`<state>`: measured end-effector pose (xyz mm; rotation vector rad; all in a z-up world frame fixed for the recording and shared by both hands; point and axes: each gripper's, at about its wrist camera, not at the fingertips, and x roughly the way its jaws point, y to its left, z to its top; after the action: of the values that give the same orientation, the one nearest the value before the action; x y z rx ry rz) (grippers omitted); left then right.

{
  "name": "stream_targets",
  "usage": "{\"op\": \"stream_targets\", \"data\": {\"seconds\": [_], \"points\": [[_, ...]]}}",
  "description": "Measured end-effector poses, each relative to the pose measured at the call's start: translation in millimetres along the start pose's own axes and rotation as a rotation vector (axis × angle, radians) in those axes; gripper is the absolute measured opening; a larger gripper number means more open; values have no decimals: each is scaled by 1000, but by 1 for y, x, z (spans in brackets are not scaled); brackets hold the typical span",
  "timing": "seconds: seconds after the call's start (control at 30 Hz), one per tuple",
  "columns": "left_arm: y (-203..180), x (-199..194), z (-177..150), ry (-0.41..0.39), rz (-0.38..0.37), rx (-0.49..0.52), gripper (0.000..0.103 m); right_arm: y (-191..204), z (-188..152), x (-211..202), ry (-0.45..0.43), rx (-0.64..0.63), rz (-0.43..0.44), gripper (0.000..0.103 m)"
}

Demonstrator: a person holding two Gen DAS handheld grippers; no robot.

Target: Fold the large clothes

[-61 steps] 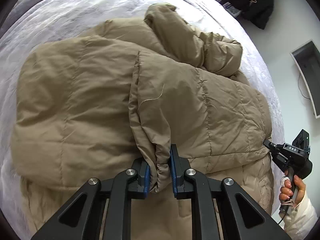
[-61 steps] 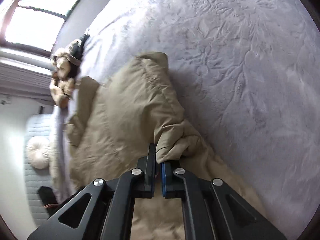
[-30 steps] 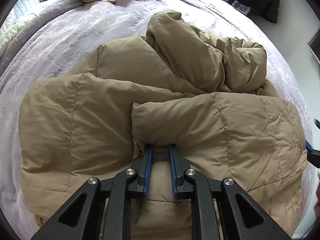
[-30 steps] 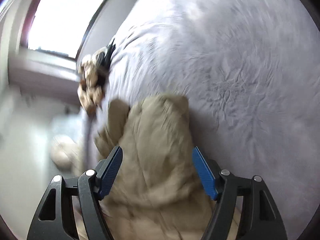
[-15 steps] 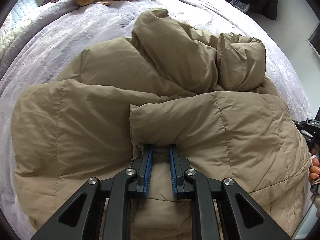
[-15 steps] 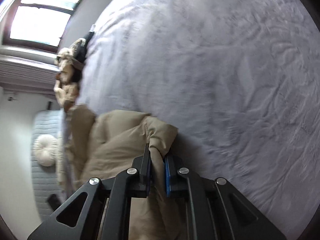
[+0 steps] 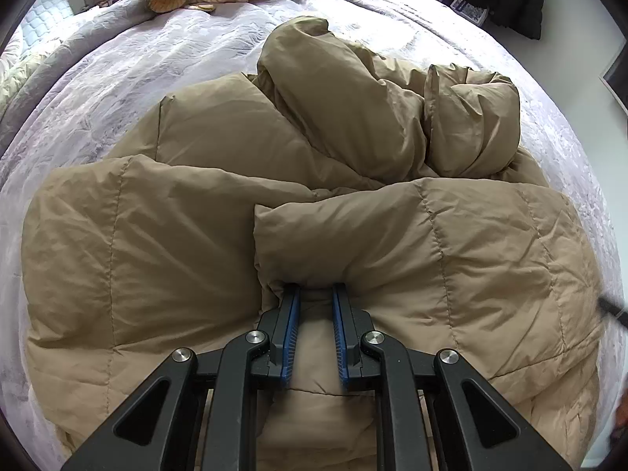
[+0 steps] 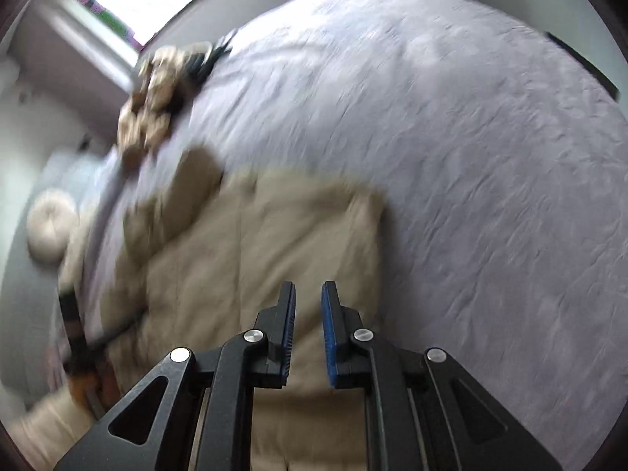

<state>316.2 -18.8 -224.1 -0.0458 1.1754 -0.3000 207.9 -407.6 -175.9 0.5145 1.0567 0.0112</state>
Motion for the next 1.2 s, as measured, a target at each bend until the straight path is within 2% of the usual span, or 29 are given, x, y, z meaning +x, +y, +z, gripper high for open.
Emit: {"op": "stream_targets", "data": {"seconds": [0.1,0.3,0.47,0.57,0.77,0.93,0.97,1.03,1.07,1.1,1.17,1.2], "points": [[0,0,-3,-8,0,14,18,-6,-23,29,84,-55,-96,7],[-4,3,-12,-22,14,19,18,-12,-28,50,74,-75,-119,6],[-9,-18,-11,-13,52,22,18,-10,-24,43,87,-65,-123,6],[-8,-38,-17,-20,67,34,18,0,-25,32,82,-62,-117,11],[-2,-64,-41,21,79,6,18,13,-29,11,75,-33,-86,11],[-5,-86,-68,46,77,-34,18,12,-46,-7,109,7,-57,12],[-7,-92,-75,43,77,-45,18,13,-49,-10,116,9,-53,16],[-11,-104,-87,30,75,-68,18,16,-55,-13,130,9,-49,32],[-13,-107,-91,28,76,-76,18,16,-59,-16,135,10,-46,46],[-14,-111,-96,27,80,-85,19,16,-63,-20,139,12,-39,50],[-15,-117,-104,28,97,-104,67,17,-71,-27,153,10,-19,50],[-15,-122,-109,16,116,-119,103,18,-74,-29,160,8,-13,50]]}}
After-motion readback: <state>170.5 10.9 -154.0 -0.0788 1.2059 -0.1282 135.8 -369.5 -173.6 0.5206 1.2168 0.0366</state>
